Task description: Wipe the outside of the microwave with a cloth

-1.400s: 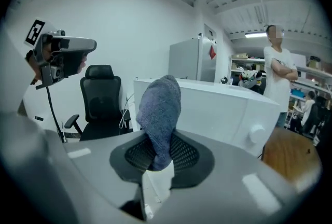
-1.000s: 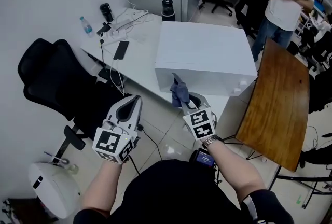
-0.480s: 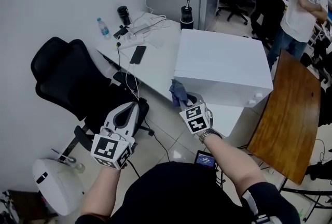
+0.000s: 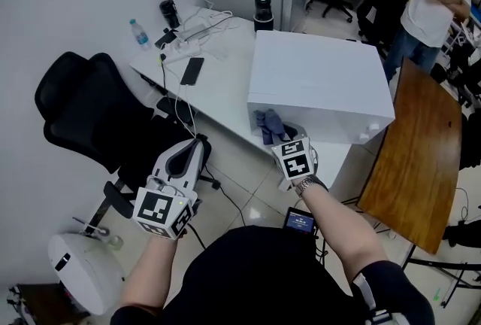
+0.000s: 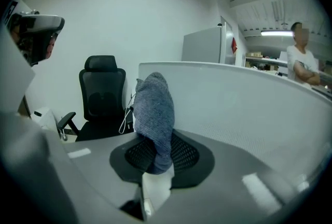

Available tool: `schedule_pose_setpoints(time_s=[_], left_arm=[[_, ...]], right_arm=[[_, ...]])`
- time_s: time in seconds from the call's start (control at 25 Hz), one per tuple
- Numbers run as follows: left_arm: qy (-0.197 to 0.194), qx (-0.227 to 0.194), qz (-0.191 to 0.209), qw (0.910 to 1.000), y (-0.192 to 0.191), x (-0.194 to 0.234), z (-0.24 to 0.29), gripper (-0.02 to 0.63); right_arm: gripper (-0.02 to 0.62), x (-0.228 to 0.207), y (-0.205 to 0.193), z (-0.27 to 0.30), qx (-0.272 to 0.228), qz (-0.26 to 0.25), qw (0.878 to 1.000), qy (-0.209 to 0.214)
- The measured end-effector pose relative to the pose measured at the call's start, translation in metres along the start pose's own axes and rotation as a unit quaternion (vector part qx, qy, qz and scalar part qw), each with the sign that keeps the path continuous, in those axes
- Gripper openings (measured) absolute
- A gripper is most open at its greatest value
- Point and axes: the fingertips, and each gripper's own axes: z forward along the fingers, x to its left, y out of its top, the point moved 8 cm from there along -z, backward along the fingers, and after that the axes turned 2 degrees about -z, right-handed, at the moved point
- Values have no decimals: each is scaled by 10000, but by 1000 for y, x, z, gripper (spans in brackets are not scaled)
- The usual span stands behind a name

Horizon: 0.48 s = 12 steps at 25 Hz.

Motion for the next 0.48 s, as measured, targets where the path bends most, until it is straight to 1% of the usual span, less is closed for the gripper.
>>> schedule_pose_setpoints(time_s=[0.28, 0.48], left_arm=[[-532, 20, -68, 9986, -2, -18, 27, 5], [-736, 10, -117, 9972, 1, -32, 41, 5]], right_arm=[[64, -43, -27, -32, 245, 343, 9973, -594], [64, -76, -42, -58, 363, 587, 9929, -969]])
